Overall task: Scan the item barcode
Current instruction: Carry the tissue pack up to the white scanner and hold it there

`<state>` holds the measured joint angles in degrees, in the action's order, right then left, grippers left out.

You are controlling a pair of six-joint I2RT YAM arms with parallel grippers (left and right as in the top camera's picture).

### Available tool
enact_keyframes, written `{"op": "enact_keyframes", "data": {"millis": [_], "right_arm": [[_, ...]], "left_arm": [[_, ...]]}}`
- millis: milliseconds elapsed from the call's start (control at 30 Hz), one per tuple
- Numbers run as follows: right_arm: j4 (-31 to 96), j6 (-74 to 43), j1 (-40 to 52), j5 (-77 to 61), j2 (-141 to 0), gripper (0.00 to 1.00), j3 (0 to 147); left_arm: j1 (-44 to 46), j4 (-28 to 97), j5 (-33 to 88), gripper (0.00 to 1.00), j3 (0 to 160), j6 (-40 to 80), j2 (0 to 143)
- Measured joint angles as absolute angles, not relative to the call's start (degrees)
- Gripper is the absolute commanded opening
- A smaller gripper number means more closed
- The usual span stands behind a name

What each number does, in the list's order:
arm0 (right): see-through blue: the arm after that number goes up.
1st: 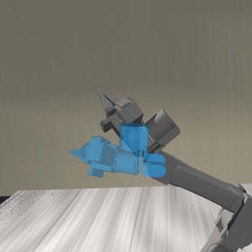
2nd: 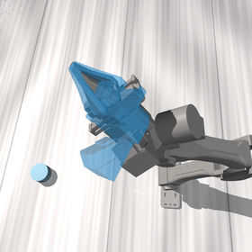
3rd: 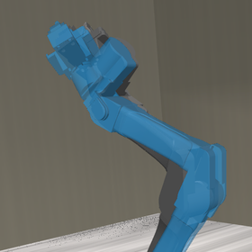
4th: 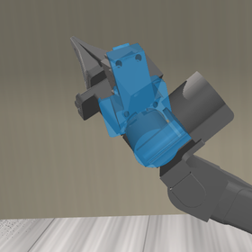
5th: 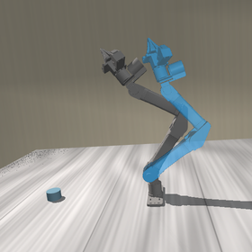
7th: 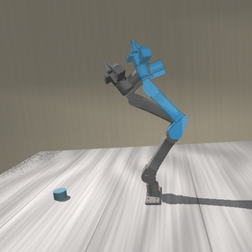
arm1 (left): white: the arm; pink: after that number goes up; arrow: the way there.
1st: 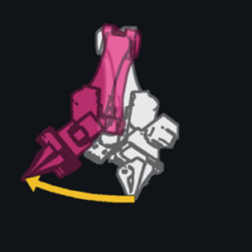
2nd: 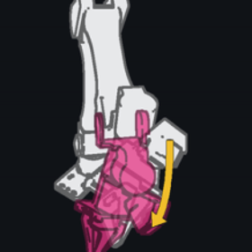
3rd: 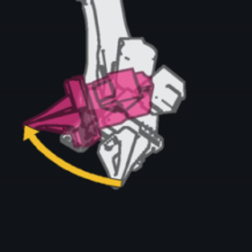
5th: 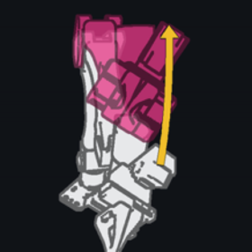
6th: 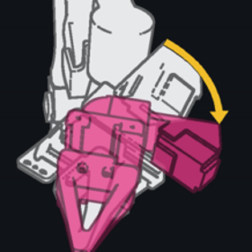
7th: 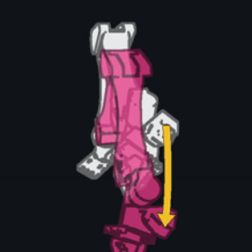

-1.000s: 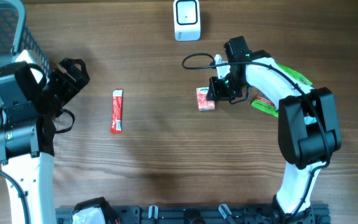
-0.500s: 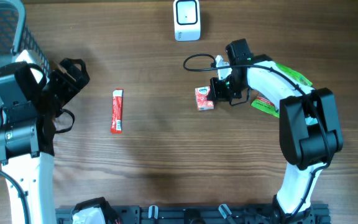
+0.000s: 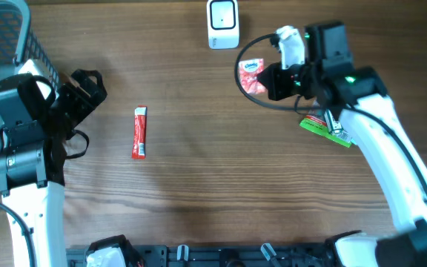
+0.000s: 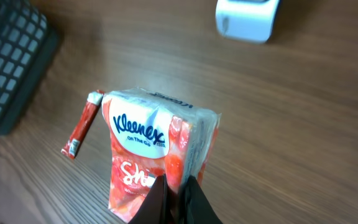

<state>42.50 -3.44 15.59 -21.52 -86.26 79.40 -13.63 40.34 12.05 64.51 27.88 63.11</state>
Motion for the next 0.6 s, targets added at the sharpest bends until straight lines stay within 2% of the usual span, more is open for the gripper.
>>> {"op": "enact_keyframes", "data": {"millis": [167, 400, 467, 600], "right_arm": [[54.24, -4.84, 15.68, -11.99, -83.94, 0.04, 85.30], [77.06, -5.30, 15.94, 0.38, -91.11, 0.04, 118.19], [78.48, -5.30, 16.73, 4.58, -94.59, 0.04, 126.67], [73.56, -3.62, 21.08, 15.40, -100.71, 0.04, 133.43]], "left_arm": [[-13.63, 40.34, 12.05, 1.00, 64.51, 27.88, 63.11], [-13.63, 40.36, 12.05, 1.00, 64.51, 27.90, 63.11], [-13.63, 40.34, 12.05, 1.00, 64.51, 27.88, 63.11], [-13.63, 40.34, 12.05, 1.00, 64.51, 27.88, 63.11]]}}
